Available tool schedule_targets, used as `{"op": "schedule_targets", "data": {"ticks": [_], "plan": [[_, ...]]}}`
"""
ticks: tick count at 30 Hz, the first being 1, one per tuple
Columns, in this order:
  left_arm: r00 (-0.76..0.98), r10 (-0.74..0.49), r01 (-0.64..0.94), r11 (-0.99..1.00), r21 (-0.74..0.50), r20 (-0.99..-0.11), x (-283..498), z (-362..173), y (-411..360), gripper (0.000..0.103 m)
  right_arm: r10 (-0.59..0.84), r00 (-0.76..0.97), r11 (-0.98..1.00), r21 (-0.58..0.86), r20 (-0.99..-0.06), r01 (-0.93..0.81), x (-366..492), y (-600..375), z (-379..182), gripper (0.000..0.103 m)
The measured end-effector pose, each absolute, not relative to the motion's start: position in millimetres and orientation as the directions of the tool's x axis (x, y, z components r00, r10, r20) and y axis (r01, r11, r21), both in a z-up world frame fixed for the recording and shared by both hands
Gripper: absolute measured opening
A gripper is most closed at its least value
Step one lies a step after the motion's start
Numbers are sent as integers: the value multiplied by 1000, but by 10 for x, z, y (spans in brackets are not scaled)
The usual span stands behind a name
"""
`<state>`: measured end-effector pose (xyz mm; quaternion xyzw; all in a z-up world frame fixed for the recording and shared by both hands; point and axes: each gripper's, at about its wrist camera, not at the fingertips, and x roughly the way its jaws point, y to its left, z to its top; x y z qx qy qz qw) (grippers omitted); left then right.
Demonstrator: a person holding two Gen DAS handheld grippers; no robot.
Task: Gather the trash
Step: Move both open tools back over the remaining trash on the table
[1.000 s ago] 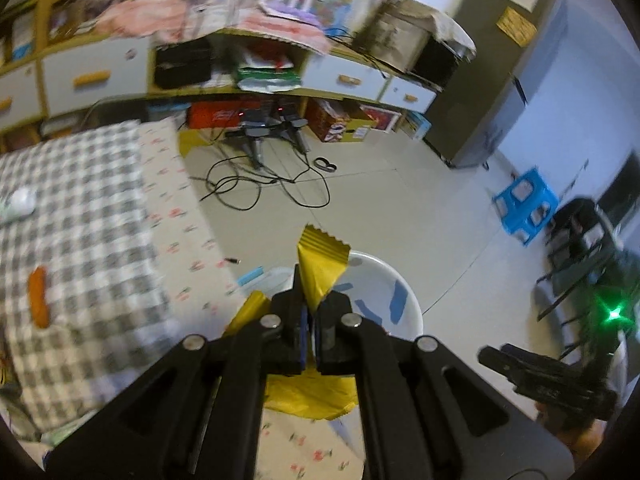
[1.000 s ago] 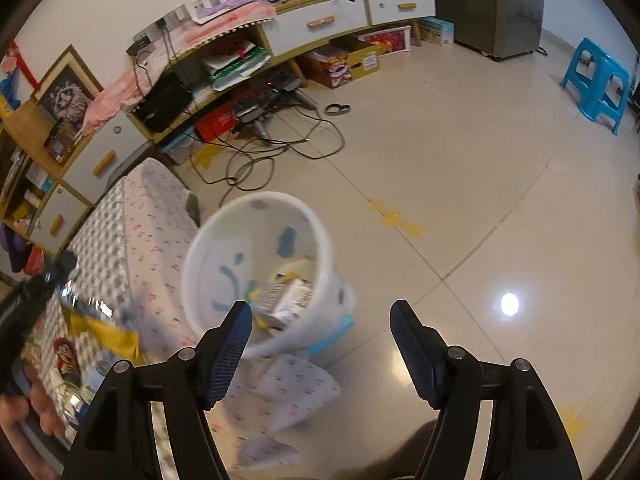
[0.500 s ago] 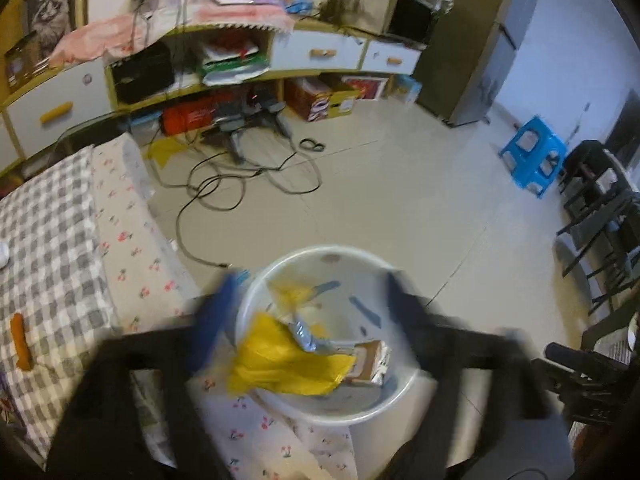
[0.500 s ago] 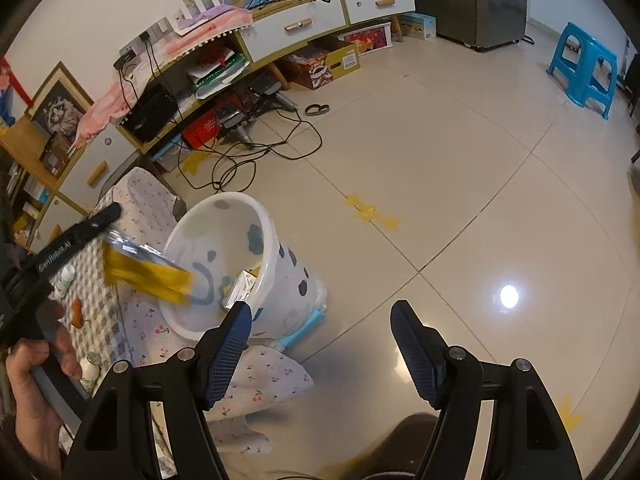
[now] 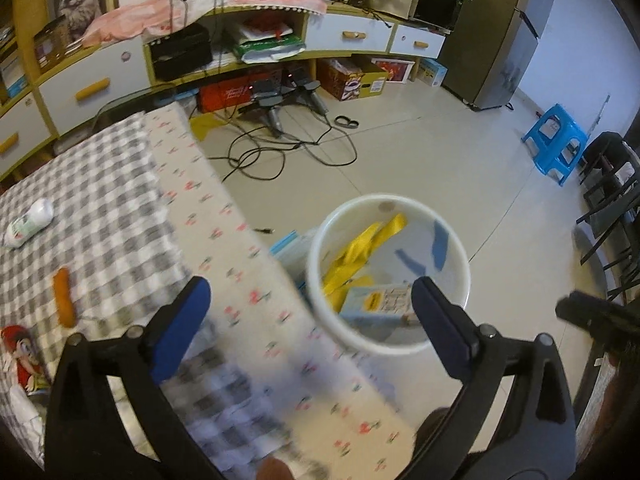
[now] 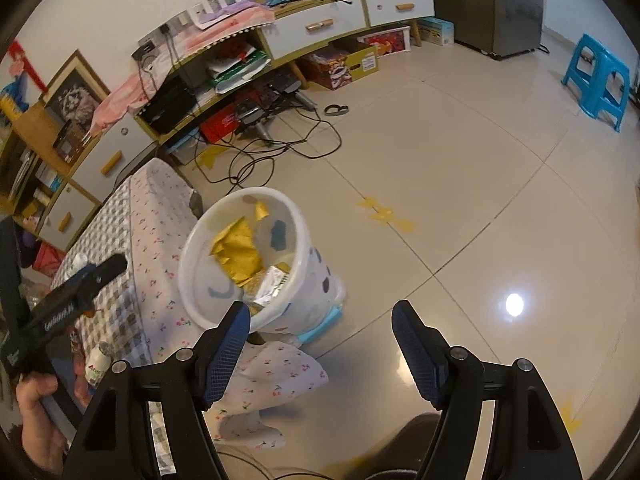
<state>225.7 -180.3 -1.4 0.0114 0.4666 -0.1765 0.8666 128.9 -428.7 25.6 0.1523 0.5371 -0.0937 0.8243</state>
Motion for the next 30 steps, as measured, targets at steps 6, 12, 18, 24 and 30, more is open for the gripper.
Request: {"op": "schedule_targets", "data": {"ticks": [6,12,18,24,30], "plan": [[508,-256,272,954,-129,-822,2066,46,-1381,102,32,398,953,147,-917,263,1382,-3983,249,75],[540,-226,204,970,-134,-811,1829,86,-894,102,51,392,975,131,-918,181,1413,-3594,268,83],[538,-176,142,983,-117,-824,1684,34,-478,102,71,355,989,112,-932,95,1421,-3183,160,85],[497,-138,87,990,-109,-857,1612,-6,-35,102,79,327,995,93,-942,25,1455,-2821,72,85],[452,-124,32,992,-123,-883,1577,-66,389,102,92,315,996,90,-944,-20,1519,-2494,27,86]]}}
